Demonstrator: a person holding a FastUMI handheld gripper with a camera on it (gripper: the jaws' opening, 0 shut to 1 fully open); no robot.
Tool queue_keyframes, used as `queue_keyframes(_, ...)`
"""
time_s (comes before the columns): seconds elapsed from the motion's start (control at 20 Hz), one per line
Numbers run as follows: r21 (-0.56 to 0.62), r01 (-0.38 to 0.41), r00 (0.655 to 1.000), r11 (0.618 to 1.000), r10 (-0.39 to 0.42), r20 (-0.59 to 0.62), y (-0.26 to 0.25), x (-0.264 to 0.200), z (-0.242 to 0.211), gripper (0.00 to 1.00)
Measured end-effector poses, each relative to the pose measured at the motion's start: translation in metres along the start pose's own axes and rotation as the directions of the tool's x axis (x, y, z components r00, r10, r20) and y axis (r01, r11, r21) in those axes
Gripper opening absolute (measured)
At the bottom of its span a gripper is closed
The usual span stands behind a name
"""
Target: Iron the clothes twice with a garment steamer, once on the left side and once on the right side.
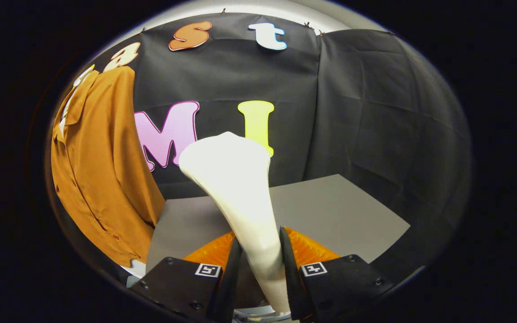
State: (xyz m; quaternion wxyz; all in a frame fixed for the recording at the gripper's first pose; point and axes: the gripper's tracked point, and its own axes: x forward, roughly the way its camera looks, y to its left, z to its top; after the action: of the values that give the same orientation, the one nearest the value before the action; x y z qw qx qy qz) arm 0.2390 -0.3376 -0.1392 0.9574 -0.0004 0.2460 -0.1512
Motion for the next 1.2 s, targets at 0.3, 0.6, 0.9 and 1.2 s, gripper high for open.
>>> queue_keyframes(0.3,0.021,0.027,0.996,0.999,-0.029,0.087,0.041,-0.050,0.017,0.50)
queue_keyframes(0.6,0.008,0.011,0.993,1.000,-0.012,0.118,0.121,-0.080,0.022,0.50)
queue_keyframes(0.9,-0.035,-0.032,0.983,0.999,0.038,0.180,0.202,-0.099,0.032,0.50)
queue_keyframes(1.2,-0.030,-0.052,0.976,0.998,0.057,0.210,0.250,-0.100,0.037,0.50)
